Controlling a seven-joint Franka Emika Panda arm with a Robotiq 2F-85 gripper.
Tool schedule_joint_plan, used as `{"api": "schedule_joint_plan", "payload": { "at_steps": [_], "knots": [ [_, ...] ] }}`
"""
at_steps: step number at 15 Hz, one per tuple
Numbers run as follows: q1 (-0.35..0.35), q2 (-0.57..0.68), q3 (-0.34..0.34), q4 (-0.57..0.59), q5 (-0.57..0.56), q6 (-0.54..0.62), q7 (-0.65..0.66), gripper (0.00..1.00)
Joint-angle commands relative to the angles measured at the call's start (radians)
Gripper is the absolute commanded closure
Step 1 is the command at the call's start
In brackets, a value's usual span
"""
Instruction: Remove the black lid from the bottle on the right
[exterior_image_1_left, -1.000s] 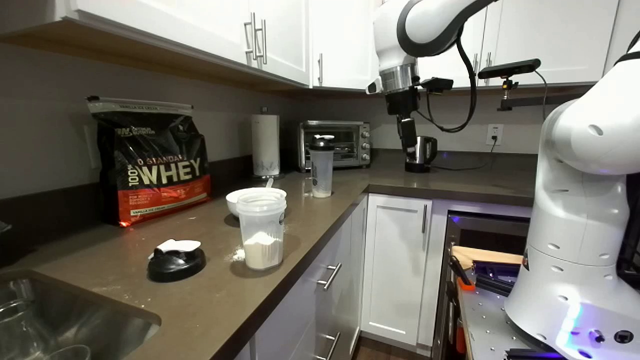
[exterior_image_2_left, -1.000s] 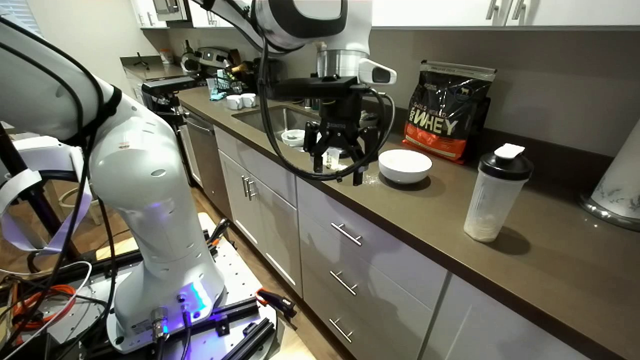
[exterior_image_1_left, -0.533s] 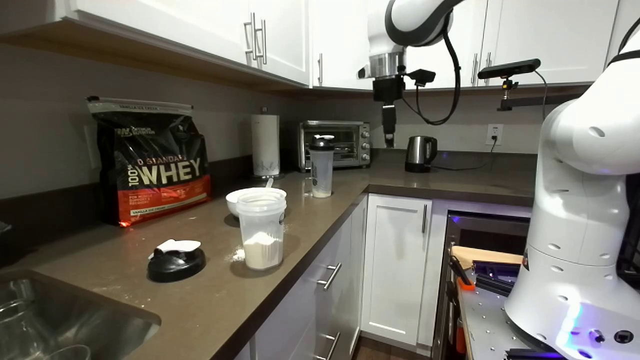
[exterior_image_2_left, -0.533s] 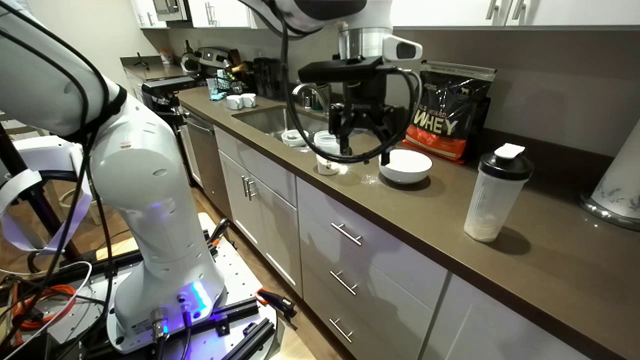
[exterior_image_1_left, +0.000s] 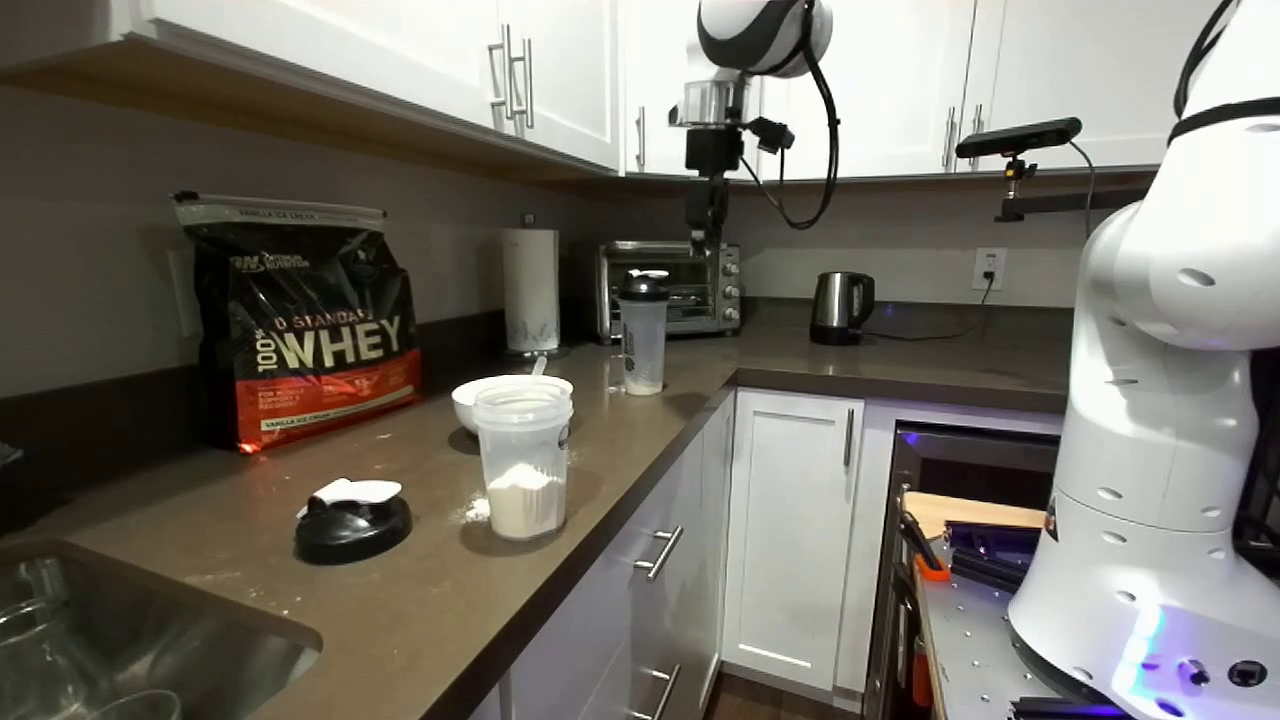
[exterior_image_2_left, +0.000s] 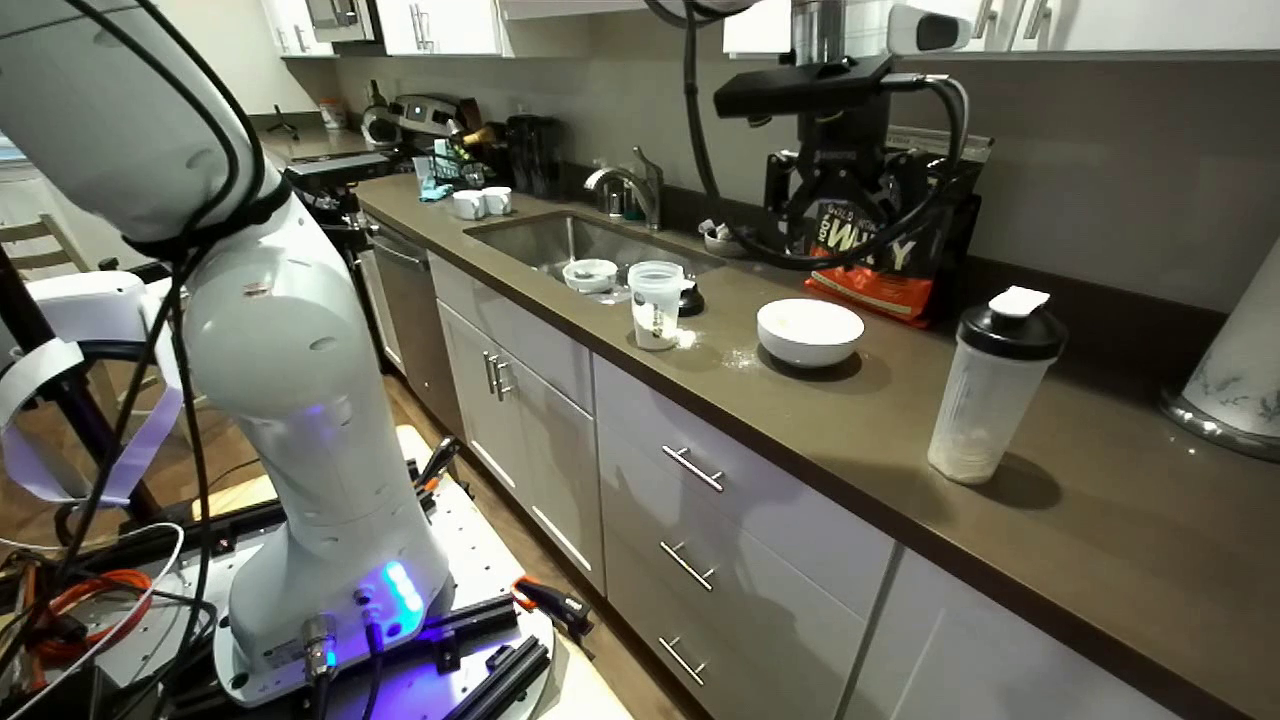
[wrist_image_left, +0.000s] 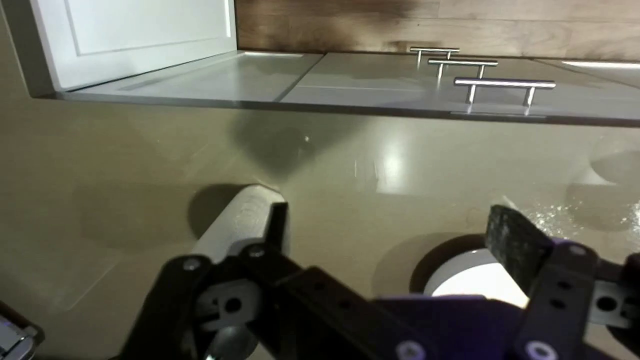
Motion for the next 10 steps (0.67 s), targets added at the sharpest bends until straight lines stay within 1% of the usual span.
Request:
{"api": "schedule_joint_plan", "payload": {
  "at_steps": [1, 4, 6, 10],
  "knots": [
    [-0.012, 0.096, -0.002, 0.117, 0.025, 0.024, -0.014, 0.0],
    [-0.022, 0.149, -0.012, 0.192, 0.036, 0.046, -0.036, 0.0],
    [-0.027, 0.189, -0.023, 0.243, 0.067, 0.046, -0.05, 0.0],
    [-0.044, 0.274, -0.045, 0.334, 0.196, 0.03, -0.1, 0.0]
  ]
}}
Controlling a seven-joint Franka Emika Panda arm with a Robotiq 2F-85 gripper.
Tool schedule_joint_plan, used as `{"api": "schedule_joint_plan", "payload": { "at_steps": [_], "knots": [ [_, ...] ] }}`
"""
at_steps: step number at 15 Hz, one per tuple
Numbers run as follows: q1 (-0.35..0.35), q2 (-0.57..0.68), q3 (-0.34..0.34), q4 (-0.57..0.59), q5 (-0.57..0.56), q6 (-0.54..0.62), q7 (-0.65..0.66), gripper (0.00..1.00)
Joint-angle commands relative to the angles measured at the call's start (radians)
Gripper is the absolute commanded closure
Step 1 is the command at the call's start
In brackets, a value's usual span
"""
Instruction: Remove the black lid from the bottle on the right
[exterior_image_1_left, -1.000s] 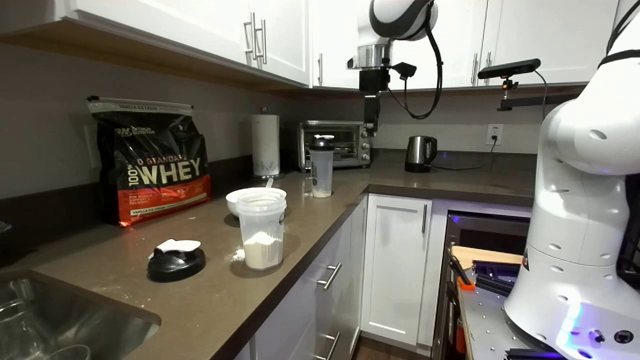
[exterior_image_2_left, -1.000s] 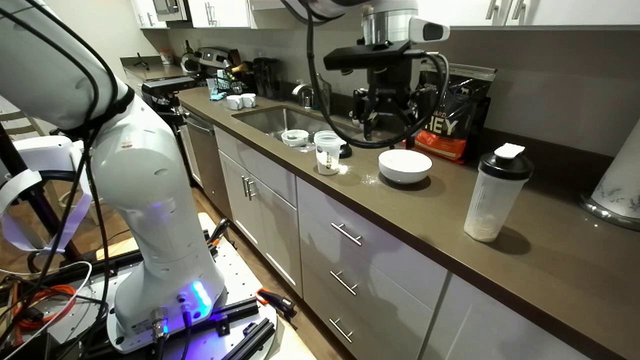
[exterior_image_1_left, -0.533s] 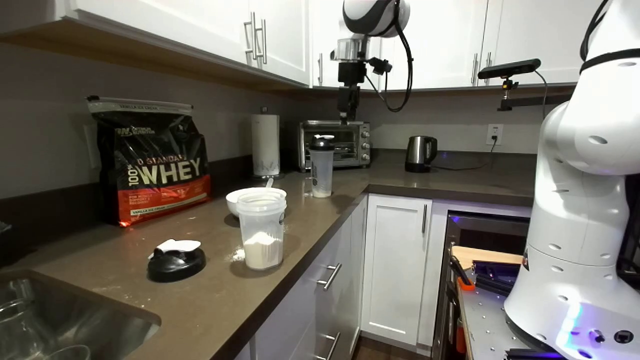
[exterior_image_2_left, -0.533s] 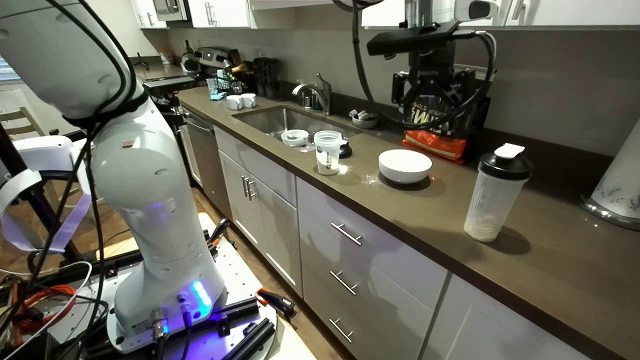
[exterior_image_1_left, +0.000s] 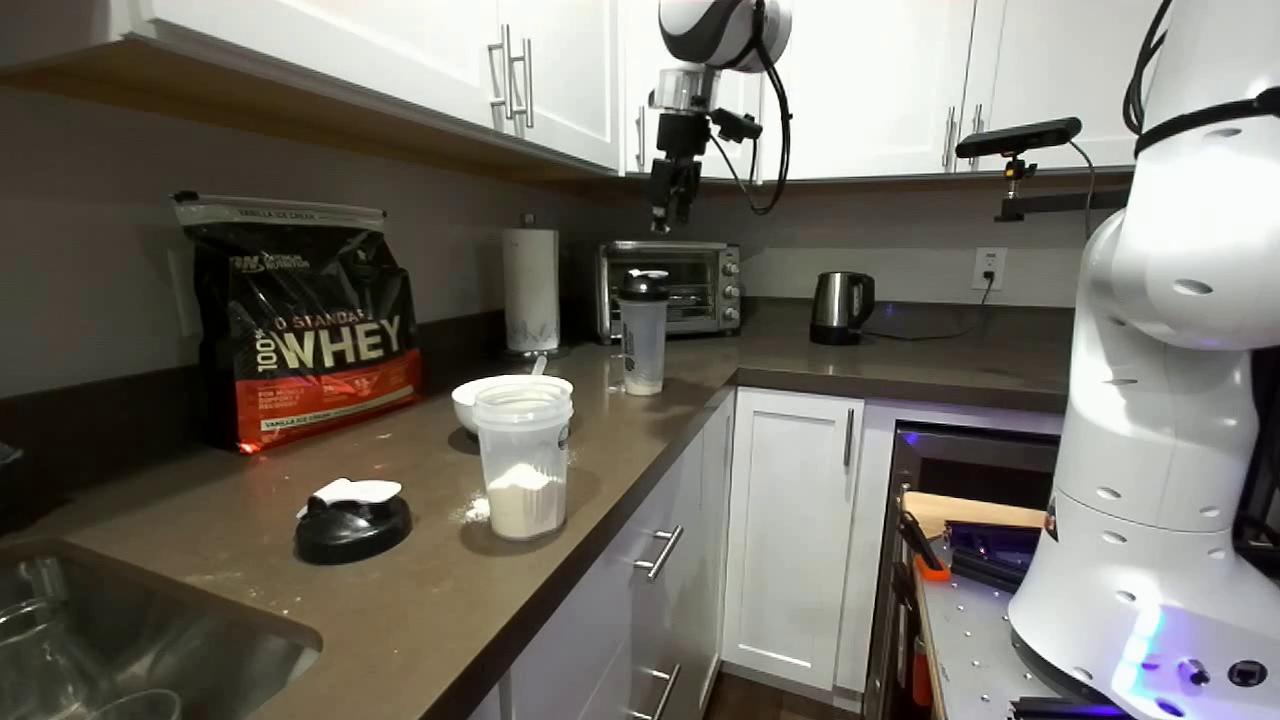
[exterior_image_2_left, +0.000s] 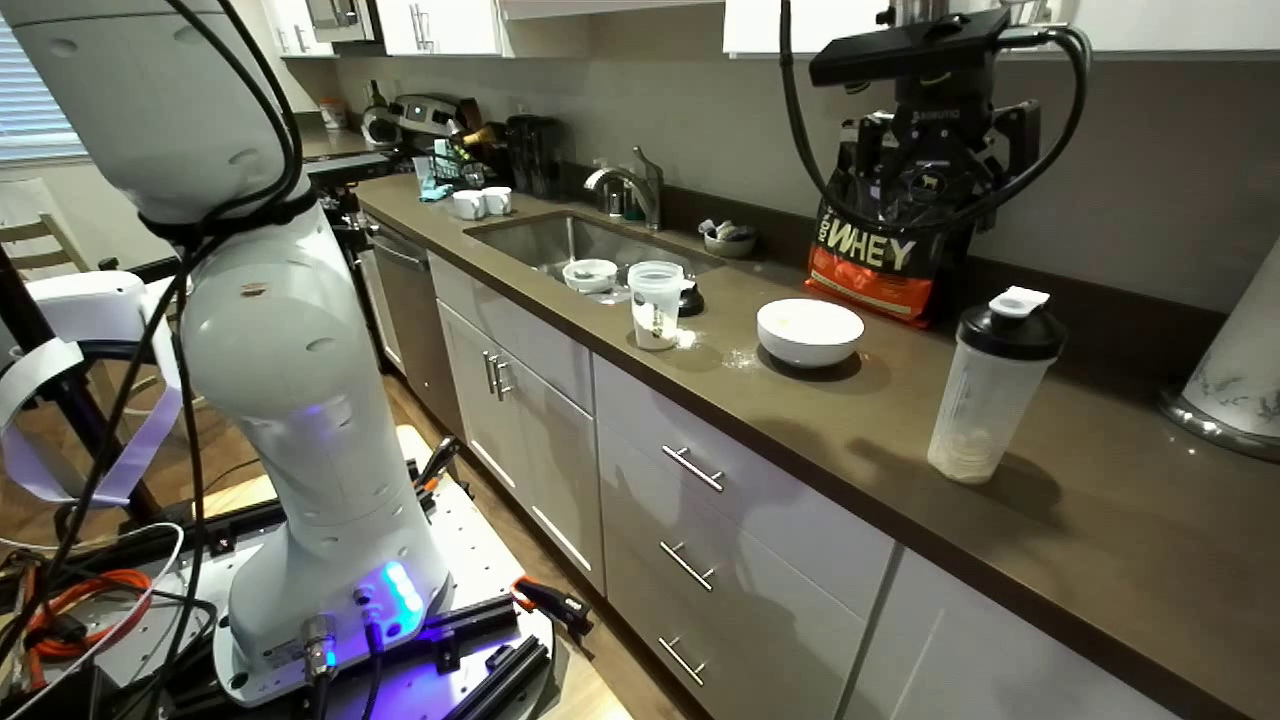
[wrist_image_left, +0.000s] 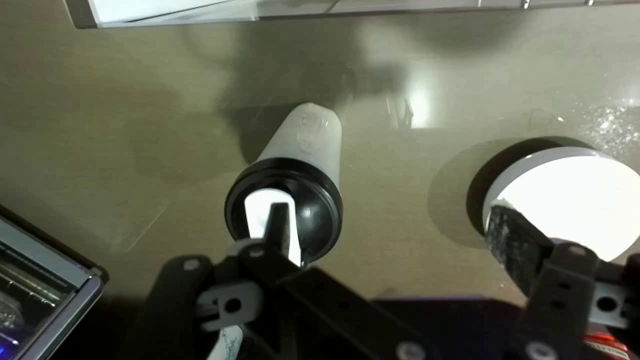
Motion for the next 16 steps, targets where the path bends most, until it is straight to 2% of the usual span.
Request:
{"api": "schedule_joint_plan", "payload": {
  "at_steps": [1, 5, 6, 11, 16],
  "knots": [
    [-0.036, 0.103, -0.006, 0.101, 0.12, -0.008, -0.083, 0.0],
    [-0.077, 0.197, 0.002, 0.173, 0.18, -0.007, -0.118, 0.0],
    [-0.072, 0.136, 0.016, 0.114, 0.139, -0.004, -0.075, 0.0],
    [-0.088, 0.189, 0.021, 0.154, 0.149, -0.005, -0.079, 0.0],
    [-0.097, 0.221, 0.033, 0.137, 0.122, 0.204, -0.116, 0.0]
  ]
}}
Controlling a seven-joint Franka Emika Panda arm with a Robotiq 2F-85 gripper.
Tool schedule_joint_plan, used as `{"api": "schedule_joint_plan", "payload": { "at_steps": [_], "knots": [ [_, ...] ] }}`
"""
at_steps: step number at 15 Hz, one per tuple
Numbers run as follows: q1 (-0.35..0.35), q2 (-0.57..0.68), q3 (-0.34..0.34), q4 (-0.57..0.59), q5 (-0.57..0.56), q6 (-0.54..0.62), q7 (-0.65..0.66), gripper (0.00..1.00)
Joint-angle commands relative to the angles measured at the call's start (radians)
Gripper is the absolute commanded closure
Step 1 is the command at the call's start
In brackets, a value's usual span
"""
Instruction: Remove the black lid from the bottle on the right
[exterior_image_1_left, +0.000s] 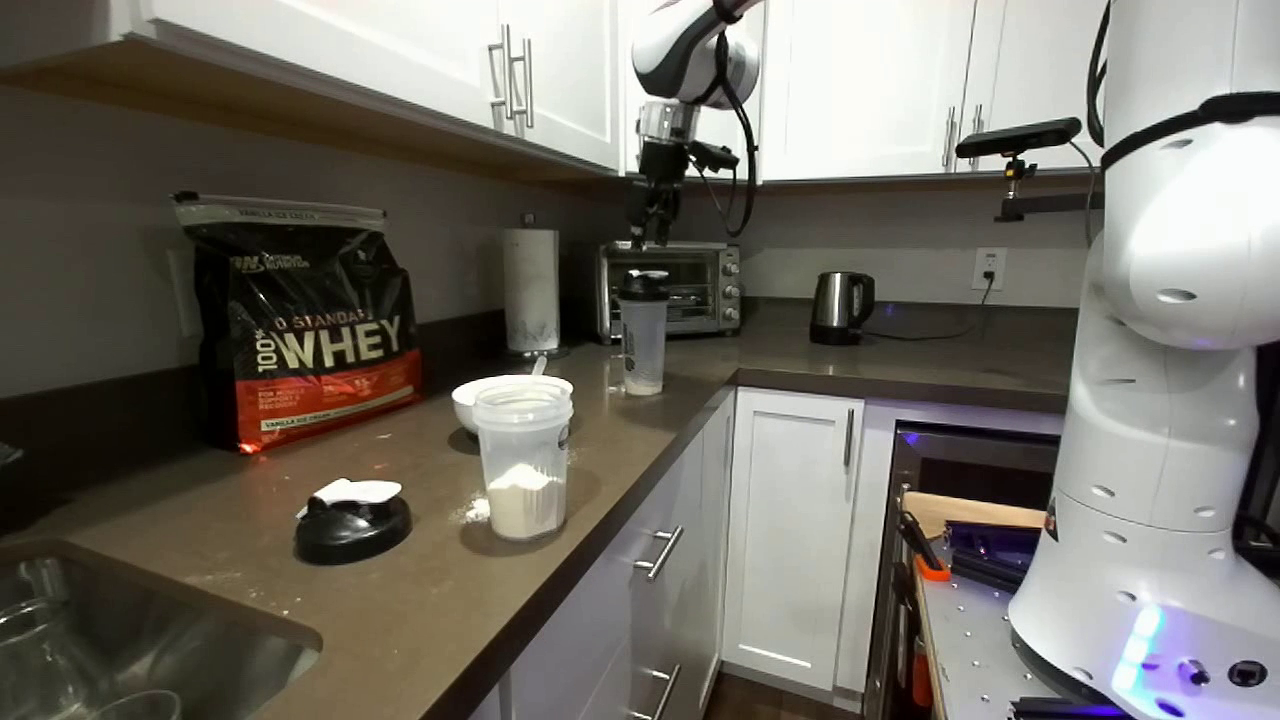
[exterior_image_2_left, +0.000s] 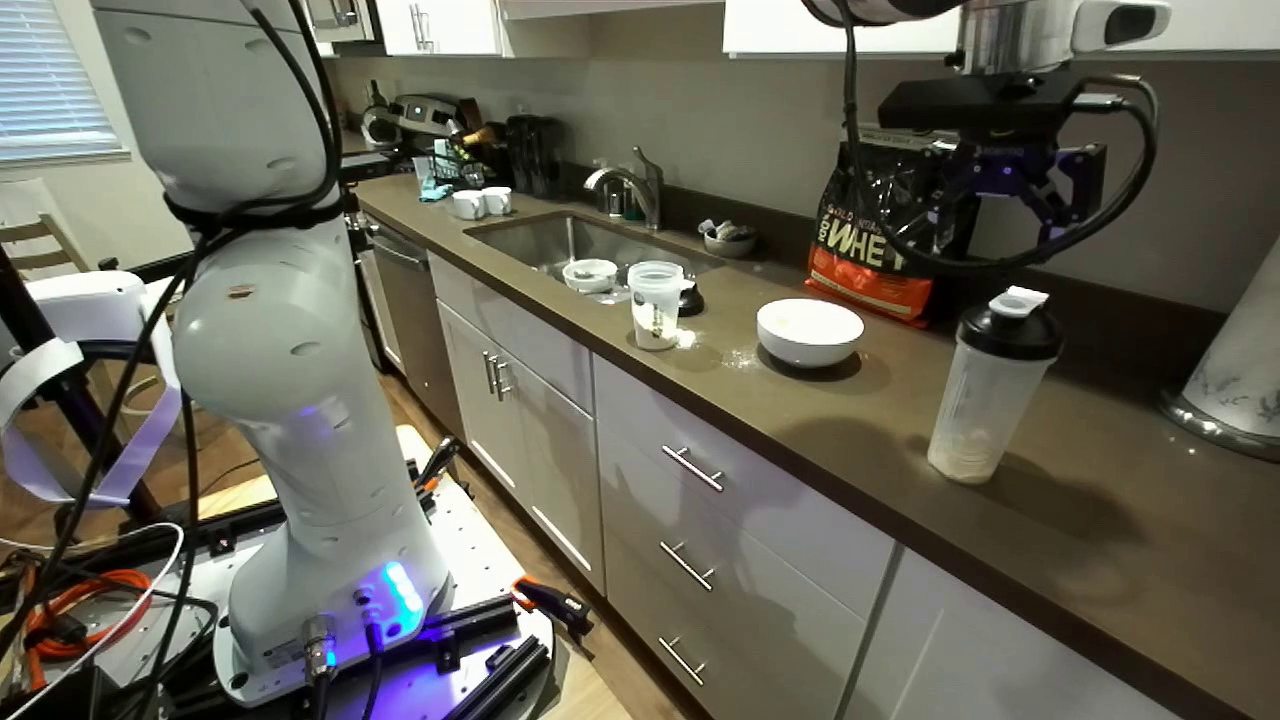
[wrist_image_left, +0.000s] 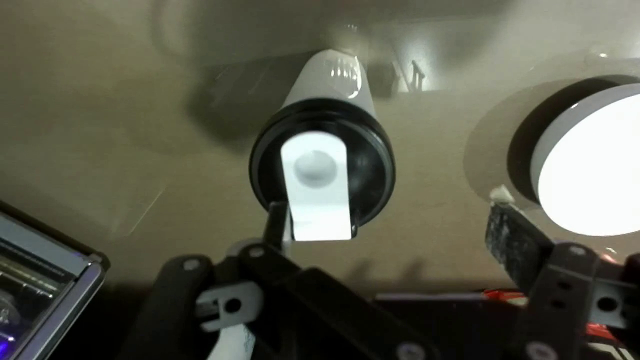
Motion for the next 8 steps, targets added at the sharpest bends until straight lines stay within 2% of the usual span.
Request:
{"api": "schedule_joint_plan", "payload": {
  "at_steps": [1, 4, 8],
  "knots": [
    [-0.034, 0.038, 0.023, 0.0, -0.024, 0.165, -0.033, 0.0],
    [-0.052, 0.083, 0.02, 0.023, -0.051, 0.247, -0.008, 0.0],
    [-0.077, 0.128, 0.019, 0.066, -0.104, 0.19, 0.002, 0.0]
  ]
}}
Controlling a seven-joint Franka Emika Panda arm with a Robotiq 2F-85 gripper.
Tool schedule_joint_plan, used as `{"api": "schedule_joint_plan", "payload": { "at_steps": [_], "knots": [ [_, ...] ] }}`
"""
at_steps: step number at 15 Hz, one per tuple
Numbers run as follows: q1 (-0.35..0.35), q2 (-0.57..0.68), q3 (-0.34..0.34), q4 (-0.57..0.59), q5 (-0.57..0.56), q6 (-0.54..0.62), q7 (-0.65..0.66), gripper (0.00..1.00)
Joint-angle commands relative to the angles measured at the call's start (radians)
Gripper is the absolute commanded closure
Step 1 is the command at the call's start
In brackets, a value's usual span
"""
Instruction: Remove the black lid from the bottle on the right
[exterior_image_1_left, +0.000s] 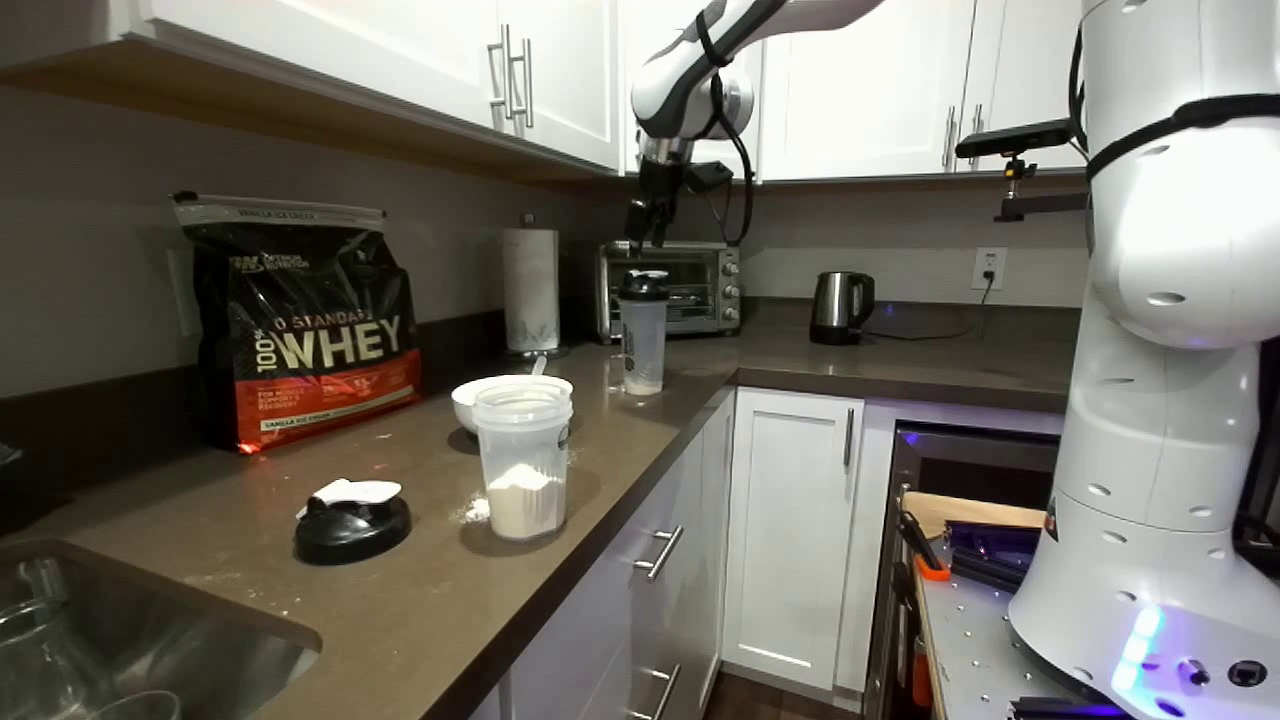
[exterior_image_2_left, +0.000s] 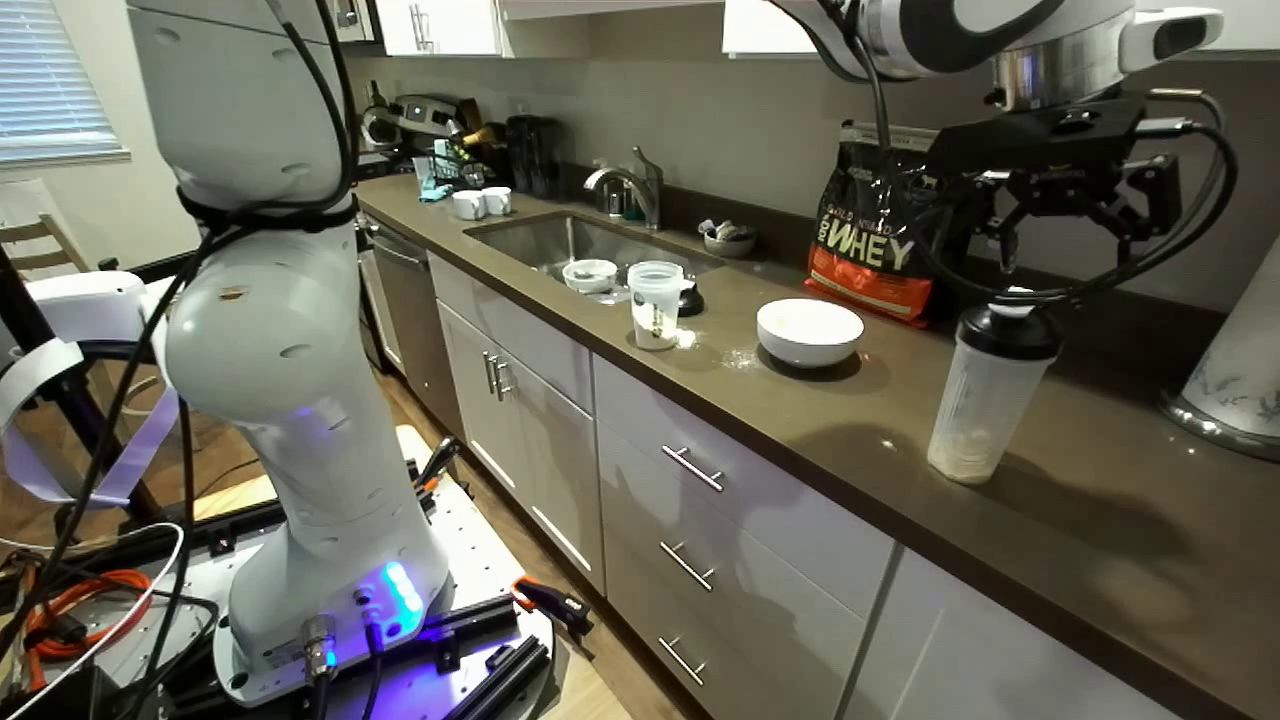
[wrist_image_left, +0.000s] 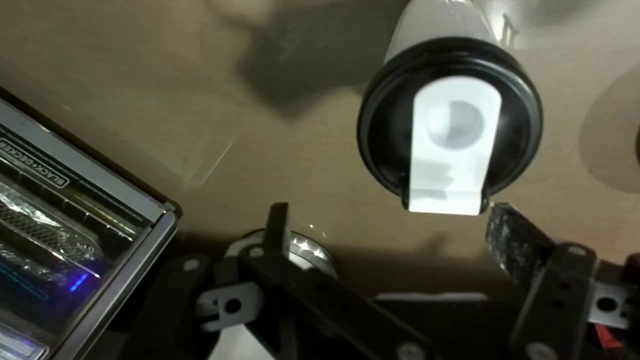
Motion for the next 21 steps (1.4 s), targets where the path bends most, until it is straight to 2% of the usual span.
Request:
{"api": "schedule_joint_plan", "payload": {
  "at_steps": [1, 7, 13, 21],
  "knots": [
    [-0.035, 0.052, 0.014, 0.063, -0.049, -0.046, 0.01, 0.0],
    [-0.064, 0.068, 0.03, 0.119, -0.024, -0.101, -0.011, 0.0],
    [-0.071, 0.048, 0.042, 0.172, -0.01, -0.277, -0.032, 0.0],
    [-0.068, 0.056, 0.059, 0.215, 0.009, -0.452, -0.054, 0.0]
  ]
}}
